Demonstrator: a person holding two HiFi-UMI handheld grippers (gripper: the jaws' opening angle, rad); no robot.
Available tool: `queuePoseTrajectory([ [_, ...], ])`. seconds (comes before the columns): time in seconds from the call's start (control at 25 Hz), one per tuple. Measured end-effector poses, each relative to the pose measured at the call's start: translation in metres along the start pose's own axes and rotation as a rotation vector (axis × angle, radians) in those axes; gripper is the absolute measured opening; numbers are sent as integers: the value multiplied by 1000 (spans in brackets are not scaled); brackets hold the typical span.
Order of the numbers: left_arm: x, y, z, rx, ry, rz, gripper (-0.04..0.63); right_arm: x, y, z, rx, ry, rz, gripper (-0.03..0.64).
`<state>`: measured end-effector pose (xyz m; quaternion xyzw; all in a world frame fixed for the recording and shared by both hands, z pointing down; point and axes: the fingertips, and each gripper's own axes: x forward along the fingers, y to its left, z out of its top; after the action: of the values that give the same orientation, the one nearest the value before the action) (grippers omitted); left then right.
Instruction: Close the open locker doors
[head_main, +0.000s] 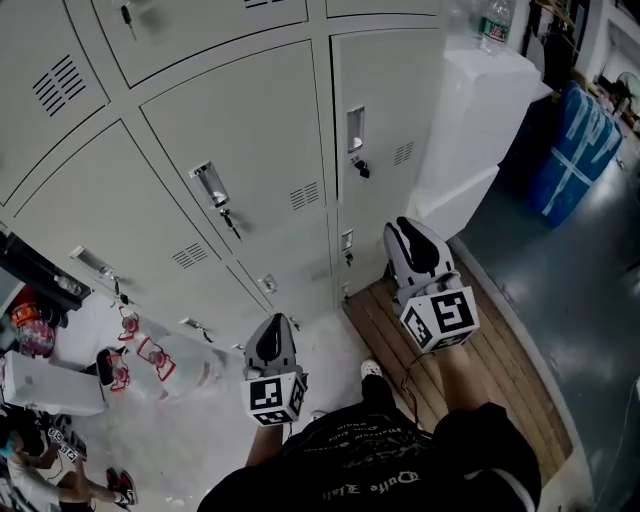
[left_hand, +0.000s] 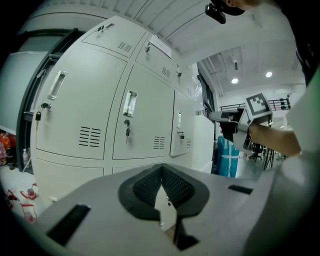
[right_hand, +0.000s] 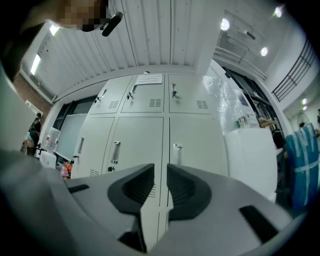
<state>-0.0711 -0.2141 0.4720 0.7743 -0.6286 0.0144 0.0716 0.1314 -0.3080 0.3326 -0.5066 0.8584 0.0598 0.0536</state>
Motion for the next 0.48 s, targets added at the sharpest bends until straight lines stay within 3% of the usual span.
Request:
queuePoseTrajectory([
  [0.12, -7, -1, -7, 17, -1, -12, 8, -16, 10, -30, 39, 48, -18, 74],
  [0.36, -22, -12, -21, 56, 54, -22, 8, -49, 28, -76, 17, 158, -52, 74],
  [0.48, -27, -15, -28, 22, 52, -20, 8, -61, 37, -89, 29, 181, -57, 74],
])
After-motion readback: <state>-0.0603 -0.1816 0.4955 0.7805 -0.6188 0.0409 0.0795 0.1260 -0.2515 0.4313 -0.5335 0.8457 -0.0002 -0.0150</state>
